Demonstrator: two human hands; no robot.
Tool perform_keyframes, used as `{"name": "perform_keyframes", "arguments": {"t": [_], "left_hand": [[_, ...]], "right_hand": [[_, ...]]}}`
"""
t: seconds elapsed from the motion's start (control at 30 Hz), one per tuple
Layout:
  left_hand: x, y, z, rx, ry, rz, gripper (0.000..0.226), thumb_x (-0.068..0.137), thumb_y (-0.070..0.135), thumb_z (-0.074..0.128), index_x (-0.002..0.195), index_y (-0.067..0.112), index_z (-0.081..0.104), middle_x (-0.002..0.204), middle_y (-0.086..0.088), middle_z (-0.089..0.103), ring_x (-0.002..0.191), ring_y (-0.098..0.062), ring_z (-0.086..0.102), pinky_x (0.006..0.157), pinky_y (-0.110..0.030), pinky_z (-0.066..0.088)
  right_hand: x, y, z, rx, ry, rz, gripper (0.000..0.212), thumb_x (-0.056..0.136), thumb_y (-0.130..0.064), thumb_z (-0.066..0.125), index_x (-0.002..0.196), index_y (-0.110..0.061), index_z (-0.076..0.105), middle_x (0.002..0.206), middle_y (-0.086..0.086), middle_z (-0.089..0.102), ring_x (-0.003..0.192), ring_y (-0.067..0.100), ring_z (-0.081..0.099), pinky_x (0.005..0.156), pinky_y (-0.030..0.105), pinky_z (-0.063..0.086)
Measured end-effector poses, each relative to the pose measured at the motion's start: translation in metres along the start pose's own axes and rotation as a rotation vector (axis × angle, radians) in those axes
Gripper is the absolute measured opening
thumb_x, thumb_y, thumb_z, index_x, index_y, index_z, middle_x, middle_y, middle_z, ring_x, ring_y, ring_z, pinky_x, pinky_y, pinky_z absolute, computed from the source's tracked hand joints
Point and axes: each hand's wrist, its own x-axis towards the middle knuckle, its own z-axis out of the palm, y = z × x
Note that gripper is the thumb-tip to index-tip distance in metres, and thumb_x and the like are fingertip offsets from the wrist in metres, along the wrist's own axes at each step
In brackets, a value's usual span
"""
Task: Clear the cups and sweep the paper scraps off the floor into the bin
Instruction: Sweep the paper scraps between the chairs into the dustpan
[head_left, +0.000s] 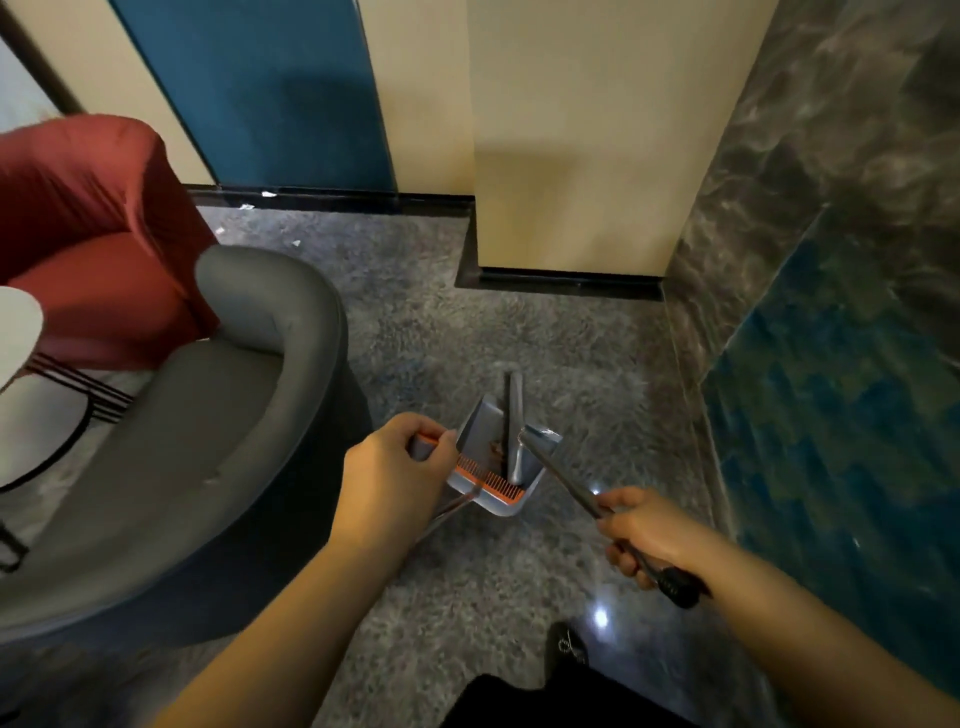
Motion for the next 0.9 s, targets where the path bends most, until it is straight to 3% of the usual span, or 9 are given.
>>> {"name": "perform_keyframes", "arguments": {"t": [0.07, 0.17, 0.23, 0.3, 0.37, 0.63, 0.77, 0.9], "left_hand": [[0.037, 0.013, 0.012, -0.005, 0.026, -0.027, 0.017, 0.088, 0.029, 0.070, 0.072, 0.027, 0.065, 0.059, 0.014, 0.061, 0.054, 0.000, 0.056, 0.048, -0.014, 0.042], [0.090, 0.026, 0.021, -0.023, 0.063, -0.058, 0.017, 0.088, 0.031, 0.070, 0.072, 0.026, 0.065, 0.058, 0.010, 0.060, 0.051, -0.004, 0.053, 0.047, -0.021, 0.046], [0.126, 0.030, 0.023, -0.039, 0.077, -0.081, 0.016, 0.088, 0.031, 0.070, 0.074, 0.025, 0.066, 0.060, 0.004, 0.062, 0.047, -0.006, 0.051, 0.045, -0.023, 0.045], [0.164, 0.030, 0.024, -0.045, 0.089, -0.097, 0.016, 0.088, 0.031, 0.070, 0.074, 0.025, 0.066, 0.062, 0.000, 0.063, 0.049, -0.007, 0.050, 0.047, -0.023, 0.043], [0.206, 0.029, 0.023, -0.042, 0.109, -0.100, 0.016, 0.088, 0.032, 0.069, 0.074, 0.025, 0.066, 0.064, 0.000, 0.063, 0.055, -0.009, 0.054, 0.051, -0.023, 0.045], [0.393, 0.024, 0.004, 0.009, 0.180, -0.139, 0.016, 0.088, 0.031, 0.070, 0.073, 0.027, 0.066, 0.067, 0.005, 0.065, 0.071, -0.005, 0.059, 0.059, -0.028, 0.048], [0.471, 0.025, -0.011, 0.043, 0.223, -0.154, 0.016, 0.087, 0.034, 0.070, 0.072, 0.029, 0.066, 0.067, 0.009, 0.067, 0.068, -0.003, 0.060, 0.059, -0.025, 0.047], [0.539, 0.021, -0.026, 0.013, 0.273, -0.208, 0.014, 0.086, 0.034, 0.070, 0.073, 0.030, 0.067, 0.064, 0.008, 0.066, 0.061, -0.008, 0.061, 0.058, -0.034, 0.053]], "right_hand": [[0.032, -0.033, -0.022, -0.039, -0.026, -0.005, 0.021, 0.095, -0.003, 0.047, 0.093, -0.024, 0.049, 0.055, 0.010, 0.046, 0.037, 0.013, 0.042, 0.035, 0.018, 0.033], [0.075, -0.083, -0.043, -0.087, -0.058, -0.007, 0.021, 0.095, -0.003, 0.047, 0.092, -0.024, 0.051, 0.059, 0.011, 0.048, 0.040, 0.014, 0.043, 0.037, 0.020, 0.033], [0.106, -0.114, -0.050, -0.097, -0.067, -0.007, 0.020, 0.094, -0.004, 0.048, 0.106, -0.019, 0.052, 0.060, 0.011, 0.049, 0.039, 0.013, 0.044, 0.036, 0.019, 0.033], [0.139, -0.146, -0.054, -0.103, -0.076, -0.014, 0.032, 0.094, -0.004, 0.048, 0.124, -0.016, 0.048, 0.061, 0.011, 0.049, 0.036, 0.012, 0.044, 0.035, 0.018, 0.032], [0.174, -0.182, -0.054, -0.120, -0.096, -0.027, 0.036, 0.095, -0.002, 0.047, 0.130, -0.012, 0.046, 0.061, 0.011, 0.047, 0.035, 0.011, 0.043, 0.033, 0.017, 0.032], [0.310, -0.324, -0.033, -0.216, -0.126, -0.024, 0.040, 0.095, -0.006, 0.050, 0.133, -0.014, 0.045, 0.061, 0.010, 0.051, 0.039, 0.014, 0.045, 0.035, 0.018, 0.032], [0.361, -0.393, -0.024, -0.224, -0.156, -0.017, 0.043, 0.094, -0.003, 0.049, 0.135, -0.014, 0.044, 0.058, 0.010, 0.050, 0.037, 0.014, 0.044, 0.034, 0.017, 0.032], [0.415, -0.455, -0.013, -0.230, -0.171, -0.032, 0.043, 0.094, -0.001, 0.049, 0.135, -0.012, 0.044, 0.052, 0.010, 0.049, 0.035, 0.014, 0.043, 0.034, 0.017, 0.031]]}}
